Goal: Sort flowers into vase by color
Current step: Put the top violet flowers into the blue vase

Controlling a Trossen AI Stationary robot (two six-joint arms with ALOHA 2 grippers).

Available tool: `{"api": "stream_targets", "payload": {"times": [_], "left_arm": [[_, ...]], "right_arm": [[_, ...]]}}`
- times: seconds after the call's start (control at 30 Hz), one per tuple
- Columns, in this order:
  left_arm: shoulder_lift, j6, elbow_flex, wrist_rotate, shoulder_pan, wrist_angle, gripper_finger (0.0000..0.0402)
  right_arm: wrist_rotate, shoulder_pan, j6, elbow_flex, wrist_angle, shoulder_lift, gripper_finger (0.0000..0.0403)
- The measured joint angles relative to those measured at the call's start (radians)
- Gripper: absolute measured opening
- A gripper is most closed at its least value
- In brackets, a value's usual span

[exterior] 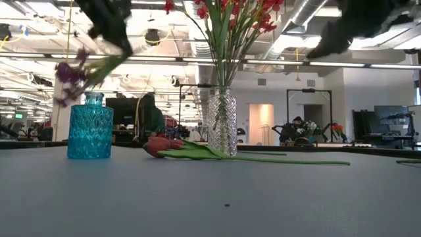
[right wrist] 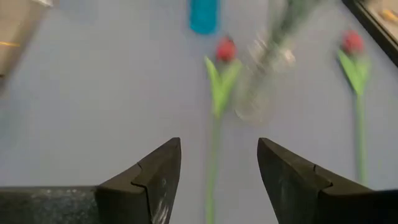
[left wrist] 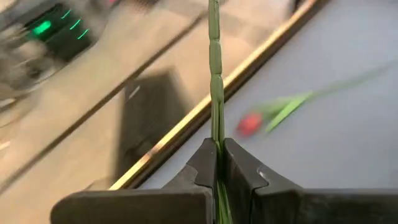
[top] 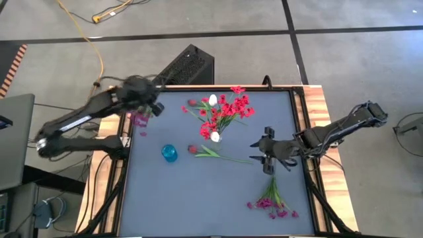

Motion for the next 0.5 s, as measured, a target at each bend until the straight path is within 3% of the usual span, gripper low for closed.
{"api": "stream_targets", "payload": {"times": [0.1,0.23,0.3,0.4,0.5], "left_arm": [[-0.117,-0.068,0.006,0.23,0.0,0.077,0.0],[-0.214,-0.141,0.006,0.686,-0.014,0.199,0.0],[-0.233,-0.182,0.006,0.856,-0.049,0.266,0.0],[-0.23,-0.26,0.006,0.968,-0.137,0.367,0.0],[-0.192,-0.38,0.006,0.946,-0.243,0.427,0.0]], "right_arm": [[-0.029,0.034,-0.089,0.0,0.115,0.0,0.024],[-0.029,0.101,-0.218,0.0,0.224,0.0,0.024],[-0.02,0.127,-0.291,0.0,0.276,0.009,0.024],[0.028,0.152,-0.425,0.0,0.365,0.041,0.024],[0.044,0.156,-0.601,0.0,0.489,0.096,0.024]]}}
